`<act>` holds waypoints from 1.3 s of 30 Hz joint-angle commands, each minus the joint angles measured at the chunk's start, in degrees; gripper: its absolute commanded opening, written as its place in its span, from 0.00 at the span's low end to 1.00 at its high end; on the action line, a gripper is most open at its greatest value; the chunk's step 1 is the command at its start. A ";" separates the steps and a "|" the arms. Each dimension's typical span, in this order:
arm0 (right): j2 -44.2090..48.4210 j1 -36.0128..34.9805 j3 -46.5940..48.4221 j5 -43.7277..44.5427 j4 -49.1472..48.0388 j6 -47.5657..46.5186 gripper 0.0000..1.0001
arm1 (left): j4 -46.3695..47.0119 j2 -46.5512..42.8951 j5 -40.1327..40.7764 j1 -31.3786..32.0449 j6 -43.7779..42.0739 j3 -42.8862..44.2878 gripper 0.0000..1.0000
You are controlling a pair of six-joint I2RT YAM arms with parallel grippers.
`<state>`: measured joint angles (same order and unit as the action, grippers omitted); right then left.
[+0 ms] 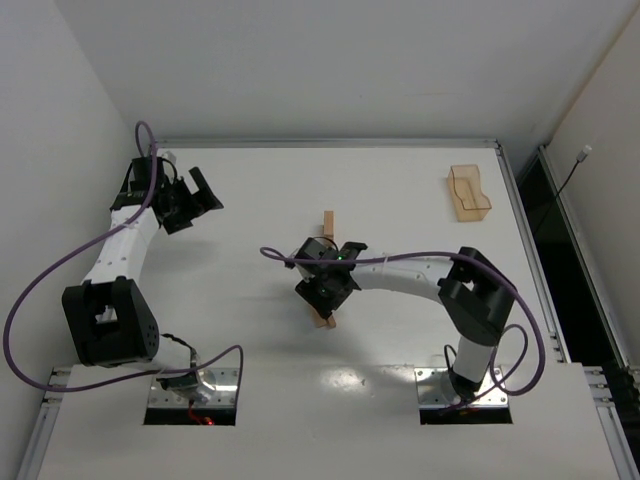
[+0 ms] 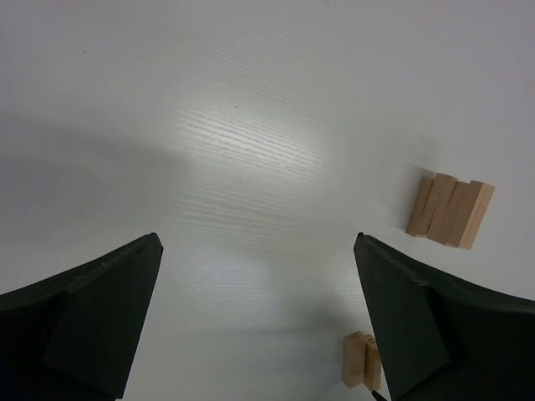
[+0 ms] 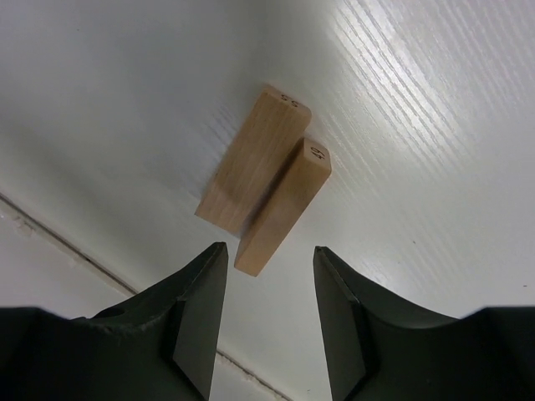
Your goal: Build the wood block tower
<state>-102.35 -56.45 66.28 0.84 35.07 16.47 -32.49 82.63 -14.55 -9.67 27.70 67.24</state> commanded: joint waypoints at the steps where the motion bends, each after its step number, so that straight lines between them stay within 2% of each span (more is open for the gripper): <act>1: -1.18 0.72 2.71 0.39 0.35 0.76 0.43 | 1.64 -0.01 -0.30 0.18 0.86 -0.09 1.00; 8: -3.74 1.25 3.77 -0.14 0.35 0.76 0.41 | 1.64 -0.01 -0.31 0.18 0.86 -0.09 1.00; 14: -4.97 2.48 3.77 -1.37 0.35 0.76 0.31 | 1.64 -0.01 -0.31 0.18 0.86 -0.09 1.00; 15: -4.97 3.00 3.77 -1.37 0.35 0.76 0.21 | 1.64 -0.01 -0.31 0.18 0.86 -0.09 1.00; 19: -4.44 3.01 3.24 -1.37 -0.18 0.76 0.00 | 2.17 -0.01 -0.31 0.18 0.86 -0.09 1.00; 26: 0.47 2.48 2.10 -0.75 -0.79 -0.91 0.00 | 2.17 0.51 -0.84 0.18 0.86 -0.09 1.00; 31: 5.13 2.48 6.40 -0.14 2.10 -3.63 0.00 | 2.17 0.51 -1.36 0.18 0.86 -0.71 1.00; 36: 8.56 6.86 10.10 -1.54 3.25 -3.11 0.00 | 2.17 1.04 -2.68 0.18 -2.30 0.52 1.00; 39: 9.18 13.01 11.94 -4.61 3.78 -1.79 0.00 | 2.17 1.04 -3.30 0.18 -3.53 1.14 1.00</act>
<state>-95.02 -48.62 75.70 -1.76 37.82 13.93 -32.01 83.59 -16.12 -9.67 26.22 66.78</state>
